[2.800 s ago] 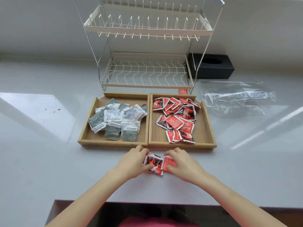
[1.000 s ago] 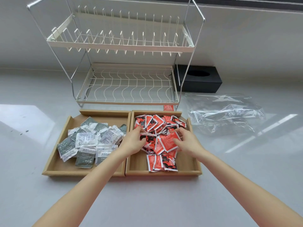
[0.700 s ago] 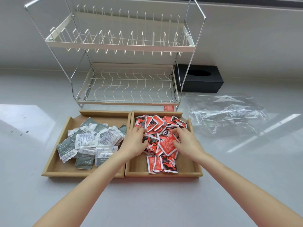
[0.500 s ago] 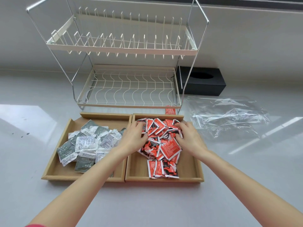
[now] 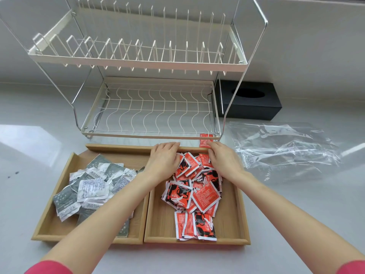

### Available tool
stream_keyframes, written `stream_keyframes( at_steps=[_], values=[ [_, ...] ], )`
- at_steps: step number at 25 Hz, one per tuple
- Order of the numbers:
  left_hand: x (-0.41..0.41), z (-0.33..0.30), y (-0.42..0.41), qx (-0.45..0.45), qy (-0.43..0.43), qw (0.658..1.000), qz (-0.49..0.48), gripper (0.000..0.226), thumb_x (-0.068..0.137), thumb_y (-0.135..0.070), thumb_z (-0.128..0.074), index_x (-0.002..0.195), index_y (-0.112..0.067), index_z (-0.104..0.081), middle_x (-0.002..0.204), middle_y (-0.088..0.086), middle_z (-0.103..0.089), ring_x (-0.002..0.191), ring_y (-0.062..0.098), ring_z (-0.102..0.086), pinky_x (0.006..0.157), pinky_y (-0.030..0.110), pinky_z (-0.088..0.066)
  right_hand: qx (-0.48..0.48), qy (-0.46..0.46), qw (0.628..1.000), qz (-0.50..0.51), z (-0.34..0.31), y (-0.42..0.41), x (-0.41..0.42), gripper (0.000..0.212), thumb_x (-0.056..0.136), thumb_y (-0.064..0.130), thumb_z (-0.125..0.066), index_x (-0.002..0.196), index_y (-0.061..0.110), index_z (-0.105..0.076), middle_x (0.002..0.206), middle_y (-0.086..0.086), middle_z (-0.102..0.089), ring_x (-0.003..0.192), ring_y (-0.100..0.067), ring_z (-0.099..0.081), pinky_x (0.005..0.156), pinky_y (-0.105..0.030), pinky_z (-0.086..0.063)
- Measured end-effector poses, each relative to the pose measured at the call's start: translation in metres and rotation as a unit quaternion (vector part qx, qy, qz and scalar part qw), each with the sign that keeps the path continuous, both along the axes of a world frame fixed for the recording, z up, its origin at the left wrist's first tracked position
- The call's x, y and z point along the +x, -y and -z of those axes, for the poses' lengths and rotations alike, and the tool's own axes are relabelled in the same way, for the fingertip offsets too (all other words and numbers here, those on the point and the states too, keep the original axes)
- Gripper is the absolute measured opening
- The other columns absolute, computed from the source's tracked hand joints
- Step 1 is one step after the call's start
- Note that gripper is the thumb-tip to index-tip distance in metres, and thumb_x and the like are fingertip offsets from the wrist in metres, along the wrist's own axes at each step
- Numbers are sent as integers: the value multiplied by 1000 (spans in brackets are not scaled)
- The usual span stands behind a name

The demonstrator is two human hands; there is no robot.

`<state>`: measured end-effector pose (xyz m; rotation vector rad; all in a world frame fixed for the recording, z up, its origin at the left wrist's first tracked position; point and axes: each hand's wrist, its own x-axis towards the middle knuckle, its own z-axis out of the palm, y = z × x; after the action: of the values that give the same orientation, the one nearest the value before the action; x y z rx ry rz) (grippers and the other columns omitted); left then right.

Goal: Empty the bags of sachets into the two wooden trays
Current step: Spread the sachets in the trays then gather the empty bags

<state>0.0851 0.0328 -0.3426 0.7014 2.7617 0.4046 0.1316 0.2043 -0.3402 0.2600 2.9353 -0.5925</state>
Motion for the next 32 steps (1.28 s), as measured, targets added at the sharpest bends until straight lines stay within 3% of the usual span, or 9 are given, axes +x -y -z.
stream_keyframes(
  at_steps=[5,11,16,21,24,29,32],
  values=[
    [-5,7,-2,-19,3,1000,14,45,95,-23,-30,139,-16,-32,146,3,-38,136,23,-29,113,39,-20,15,37,999,-5,13,-2,-16,42,98,26,-25,126,9,-51,131,-12,-55,118,-29,-51,103,-39,-36],
    [-2,17,0,-34,-25,999,25,48,95,-23,-31,142,-17,-27,148,3,-34,137,23,-26,112,40,-19,41,114,992,25,15,11,-22,46,97,39,-18,137,29,-38,135,-19,-42,126,-32,-35,107,-45,-22],
    [-2,20,1,-28,-36,999,21,48,94,-22,-33,142,-18,-26,148,2,-34,138,22,-25,113,38,-17,65,147,986,52,16,21,-33,49,97,38,-16,129,17,-48,135,-20,-42,127,-32,-33,108,-48,-19],
    [-2,20,0,-24,-36,999,23,49,94,-21,-32,142,-17,-26,148,2,-34,137,22,-25,112,38,-17,69,91,993,33,21,18,-30,44,98,25,-20,116,5,-54,126,-15,-51,124,-28,-40,112,-48,-13],
    [-4,19,1,-17,-28,999,21,48,93,-22,-32,141,-18,-27,148,2,-35,137,21,-26,113,39,-18,77,10,997,-18,22,12,-19,39,98,22,-22,112,8,-57,120,-9,-56,119,-25,-45,111,-42,-18],
    [-5,19,1,-13,-14,1000,23,48,93,-23,-32,141,-18,-27,148,1,-35,137,21,-25,115,42,-20,93,-52,981,-159,15,-6,-19,33,96,21,-38,119,11,-59,130,-7,-58,121,-24,-53,101,-38,-38],
    [-7,20,2,7,-4,1000,19,49,93,-25,-33,141,-17,-29,147,2,-37,137,21,-27,115,40,-20,135,-145,951,-237,13,-14,-19,21,75,14,-67,96,13,-71,103,-6,-73,90,-24,-71,77,-35,-55]
  ],
)
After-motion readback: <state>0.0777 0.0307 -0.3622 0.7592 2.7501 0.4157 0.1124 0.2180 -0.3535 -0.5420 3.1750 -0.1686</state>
